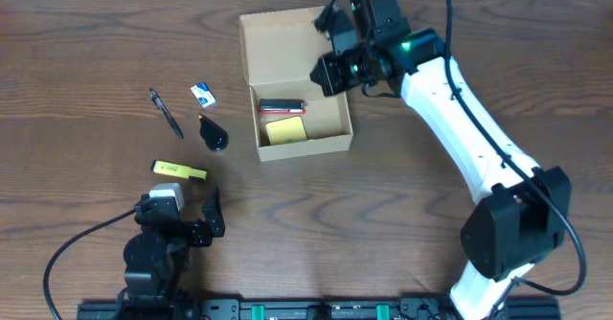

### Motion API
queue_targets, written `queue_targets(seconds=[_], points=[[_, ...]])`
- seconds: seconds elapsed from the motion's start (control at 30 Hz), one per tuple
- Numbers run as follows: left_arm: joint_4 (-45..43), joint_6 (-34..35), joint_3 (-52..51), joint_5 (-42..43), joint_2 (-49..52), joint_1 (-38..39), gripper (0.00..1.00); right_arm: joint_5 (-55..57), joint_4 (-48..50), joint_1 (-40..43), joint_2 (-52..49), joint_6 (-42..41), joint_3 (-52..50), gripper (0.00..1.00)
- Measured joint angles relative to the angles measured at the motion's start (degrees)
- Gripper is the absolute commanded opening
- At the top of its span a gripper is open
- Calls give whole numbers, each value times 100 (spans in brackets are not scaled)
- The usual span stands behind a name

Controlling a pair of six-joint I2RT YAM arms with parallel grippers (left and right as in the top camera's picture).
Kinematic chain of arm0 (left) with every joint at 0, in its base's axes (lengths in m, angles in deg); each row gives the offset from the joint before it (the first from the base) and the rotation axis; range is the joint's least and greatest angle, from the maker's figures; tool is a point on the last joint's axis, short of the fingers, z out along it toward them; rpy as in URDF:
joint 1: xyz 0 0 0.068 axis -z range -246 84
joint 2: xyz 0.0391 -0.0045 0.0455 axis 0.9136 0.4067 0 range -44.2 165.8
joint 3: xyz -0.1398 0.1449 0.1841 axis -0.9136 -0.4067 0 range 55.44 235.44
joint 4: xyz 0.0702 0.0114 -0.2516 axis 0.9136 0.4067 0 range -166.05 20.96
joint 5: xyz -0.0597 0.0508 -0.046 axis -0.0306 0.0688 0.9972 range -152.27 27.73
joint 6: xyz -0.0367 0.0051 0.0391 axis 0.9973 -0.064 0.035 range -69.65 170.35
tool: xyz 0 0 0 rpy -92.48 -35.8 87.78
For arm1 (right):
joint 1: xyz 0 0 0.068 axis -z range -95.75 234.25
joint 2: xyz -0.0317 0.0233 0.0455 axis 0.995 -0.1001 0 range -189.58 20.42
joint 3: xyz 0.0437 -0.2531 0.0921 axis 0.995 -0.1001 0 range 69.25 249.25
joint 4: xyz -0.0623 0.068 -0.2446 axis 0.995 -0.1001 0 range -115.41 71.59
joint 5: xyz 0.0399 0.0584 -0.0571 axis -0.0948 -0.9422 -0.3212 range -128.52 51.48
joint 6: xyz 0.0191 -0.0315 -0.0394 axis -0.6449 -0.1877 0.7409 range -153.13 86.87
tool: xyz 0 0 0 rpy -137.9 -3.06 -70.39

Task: Pack container
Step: 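Open the right gripper, adjust the stapler flat, and withdraw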

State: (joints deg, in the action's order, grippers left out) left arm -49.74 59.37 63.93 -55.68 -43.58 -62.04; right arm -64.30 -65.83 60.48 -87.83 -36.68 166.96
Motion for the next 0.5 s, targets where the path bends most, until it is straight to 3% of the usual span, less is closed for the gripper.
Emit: queue_targets(seconds=[0.27,0.5], points=[[0,0,0,2,0,0,95,400,-173,-424,-339,857,0,1],[0,0,0,2,0,0,95,706,645,-787,-1145,1248,0,1]])
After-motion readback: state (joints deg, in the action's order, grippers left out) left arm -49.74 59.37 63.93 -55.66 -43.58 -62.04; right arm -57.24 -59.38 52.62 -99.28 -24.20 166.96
